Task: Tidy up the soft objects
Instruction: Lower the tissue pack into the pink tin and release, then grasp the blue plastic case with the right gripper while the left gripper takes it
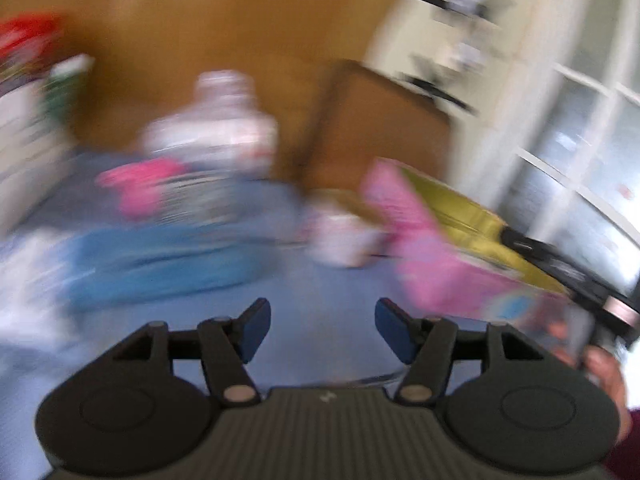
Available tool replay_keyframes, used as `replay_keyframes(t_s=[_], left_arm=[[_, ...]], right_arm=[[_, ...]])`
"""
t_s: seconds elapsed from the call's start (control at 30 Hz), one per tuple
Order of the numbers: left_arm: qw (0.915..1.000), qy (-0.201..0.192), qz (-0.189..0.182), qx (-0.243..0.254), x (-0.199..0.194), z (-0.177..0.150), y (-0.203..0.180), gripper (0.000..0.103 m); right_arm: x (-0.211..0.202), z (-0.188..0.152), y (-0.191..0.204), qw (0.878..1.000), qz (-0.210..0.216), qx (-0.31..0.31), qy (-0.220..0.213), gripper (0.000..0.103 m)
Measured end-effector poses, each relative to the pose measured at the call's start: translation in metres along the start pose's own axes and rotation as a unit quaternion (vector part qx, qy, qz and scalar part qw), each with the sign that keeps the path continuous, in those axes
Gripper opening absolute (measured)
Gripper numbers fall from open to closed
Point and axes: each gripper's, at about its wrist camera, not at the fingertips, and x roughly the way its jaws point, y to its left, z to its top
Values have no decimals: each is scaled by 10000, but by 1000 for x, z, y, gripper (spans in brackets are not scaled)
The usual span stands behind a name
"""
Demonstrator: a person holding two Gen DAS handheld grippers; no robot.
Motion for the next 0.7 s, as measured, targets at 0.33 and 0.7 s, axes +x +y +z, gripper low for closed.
replay_keyframes(t_s=[0.33,0.7], left_arm=[[9870,-747,747,-1213,-62,-20,104,60],[9890,-486,486,-1312,-49,-19,107,60]], right_arm=[[59,-16,153,9579,2399,-742,1393,84],[161,-25,188,9253,2403,23,2935,66]])
